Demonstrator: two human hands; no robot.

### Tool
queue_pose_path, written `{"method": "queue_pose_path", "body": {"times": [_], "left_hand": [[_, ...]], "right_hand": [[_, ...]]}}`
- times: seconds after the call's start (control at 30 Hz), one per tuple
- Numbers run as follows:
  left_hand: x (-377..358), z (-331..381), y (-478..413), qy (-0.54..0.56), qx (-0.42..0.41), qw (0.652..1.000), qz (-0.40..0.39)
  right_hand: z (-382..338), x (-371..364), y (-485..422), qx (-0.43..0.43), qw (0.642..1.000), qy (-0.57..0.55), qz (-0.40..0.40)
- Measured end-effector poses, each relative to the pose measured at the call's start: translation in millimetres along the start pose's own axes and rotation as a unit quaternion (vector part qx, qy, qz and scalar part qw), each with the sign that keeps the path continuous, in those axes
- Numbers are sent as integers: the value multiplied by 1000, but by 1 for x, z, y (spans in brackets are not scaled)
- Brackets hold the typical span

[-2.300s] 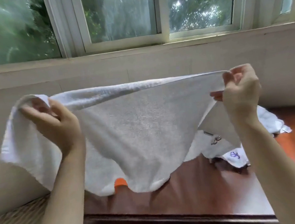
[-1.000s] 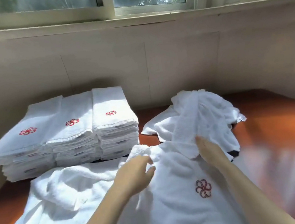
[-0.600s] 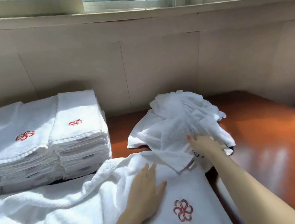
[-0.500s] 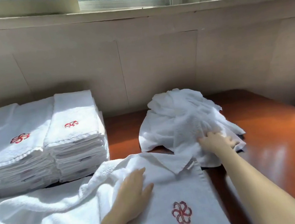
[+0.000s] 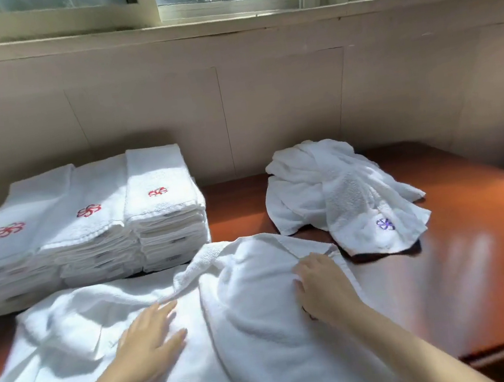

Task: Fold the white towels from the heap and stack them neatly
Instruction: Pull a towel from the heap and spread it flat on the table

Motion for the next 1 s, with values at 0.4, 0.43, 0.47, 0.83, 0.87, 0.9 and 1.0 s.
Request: {"method": "queue_pose_path", "body": {"times": [0.4,0.43,0.47,0.83,0.87,0.9,1.0], "left_hand": [[52,-107,94,-146,383,907,98],[58,-114,102,-130,389,906,106],[63,-124,110,-102,386,909,118],[80,-181,145,-49,319,929,179],[75,-174,138,-21,290,938,187],[71,-167,130,9,273,942,193],[68,-155,99,89,328,913,224]], "right_hand": [[-40,-35,8,-32,987,-11,-154],[-39,-35,4,-37,987,-5,-158],[-39,-35,1,-45,986,0,-162],[-153,-44,16,-54,998,-29,-27],[-151,-44,15,-43,998,-44,-1],[-149,-43,13,-34,998,-58,15],[-141,-44,8,-16,996,-79,27]]}}
Point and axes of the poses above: each hand's wrist, its own y-axis away from the middle knuckle, its own x-axis out of the back of the hand, z = x × y, the point moved 1 cm from there along -y, towards the middle knuckle, and after that the axes turned 3 degrees about z, right-handed, at the moved point
